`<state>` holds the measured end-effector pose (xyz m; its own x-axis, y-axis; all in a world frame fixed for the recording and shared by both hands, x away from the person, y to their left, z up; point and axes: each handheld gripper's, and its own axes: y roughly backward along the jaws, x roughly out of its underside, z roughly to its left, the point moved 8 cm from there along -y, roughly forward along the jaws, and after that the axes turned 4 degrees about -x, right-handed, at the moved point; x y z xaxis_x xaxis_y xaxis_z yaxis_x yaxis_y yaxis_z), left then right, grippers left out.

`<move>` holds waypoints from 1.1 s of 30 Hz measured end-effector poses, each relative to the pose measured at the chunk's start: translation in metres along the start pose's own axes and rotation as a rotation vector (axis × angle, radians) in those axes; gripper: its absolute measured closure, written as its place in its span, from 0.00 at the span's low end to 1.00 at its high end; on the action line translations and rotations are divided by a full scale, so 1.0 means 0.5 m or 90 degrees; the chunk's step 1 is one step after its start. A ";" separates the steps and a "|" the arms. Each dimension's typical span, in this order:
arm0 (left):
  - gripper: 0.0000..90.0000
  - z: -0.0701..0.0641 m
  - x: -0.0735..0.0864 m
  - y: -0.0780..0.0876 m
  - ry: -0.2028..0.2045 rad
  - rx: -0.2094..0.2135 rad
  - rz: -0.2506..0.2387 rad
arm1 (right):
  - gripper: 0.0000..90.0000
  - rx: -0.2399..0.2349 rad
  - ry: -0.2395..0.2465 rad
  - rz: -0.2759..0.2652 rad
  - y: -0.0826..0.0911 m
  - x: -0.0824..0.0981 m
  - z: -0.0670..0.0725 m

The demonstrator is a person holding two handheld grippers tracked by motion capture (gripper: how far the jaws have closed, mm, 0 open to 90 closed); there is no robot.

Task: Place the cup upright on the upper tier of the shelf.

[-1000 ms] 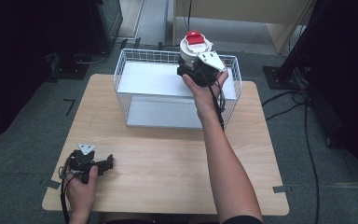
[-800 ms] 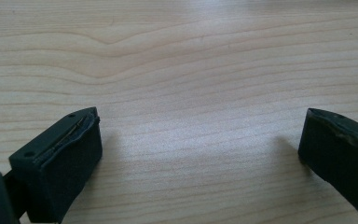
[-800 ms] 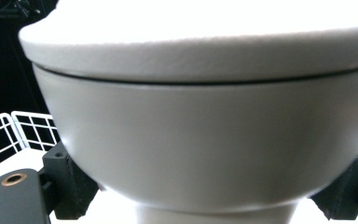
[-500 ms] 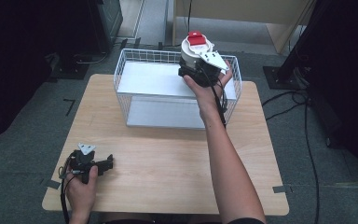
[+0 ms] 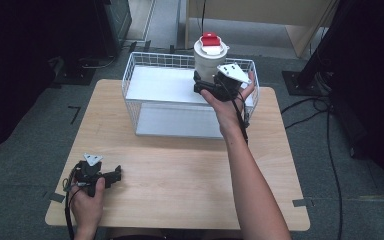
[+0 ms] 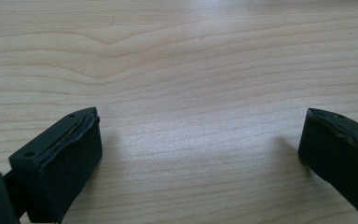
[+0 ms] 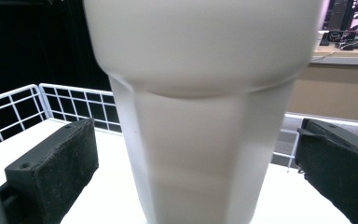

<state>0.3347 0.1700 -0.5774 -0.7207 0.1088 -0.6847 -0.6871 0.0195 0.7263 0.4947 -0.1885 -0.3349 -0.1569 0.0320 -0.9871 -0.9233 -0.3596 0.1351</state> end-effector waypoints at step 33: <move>0.00 0.000 0.000 0.000 -0.001 -0.001 0.000 | 0.00 0.012 0.021 -0.013 0.157 0.093 -0.037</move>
<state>0.3346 0.1702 -0.5774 -0.7209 0.1108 -0.6841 -0.6867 0.0186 0.7267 0.4216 -0.2325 -0.3718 -0.1262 0.0085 -0.9920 -0.9327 -0.3415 0.1158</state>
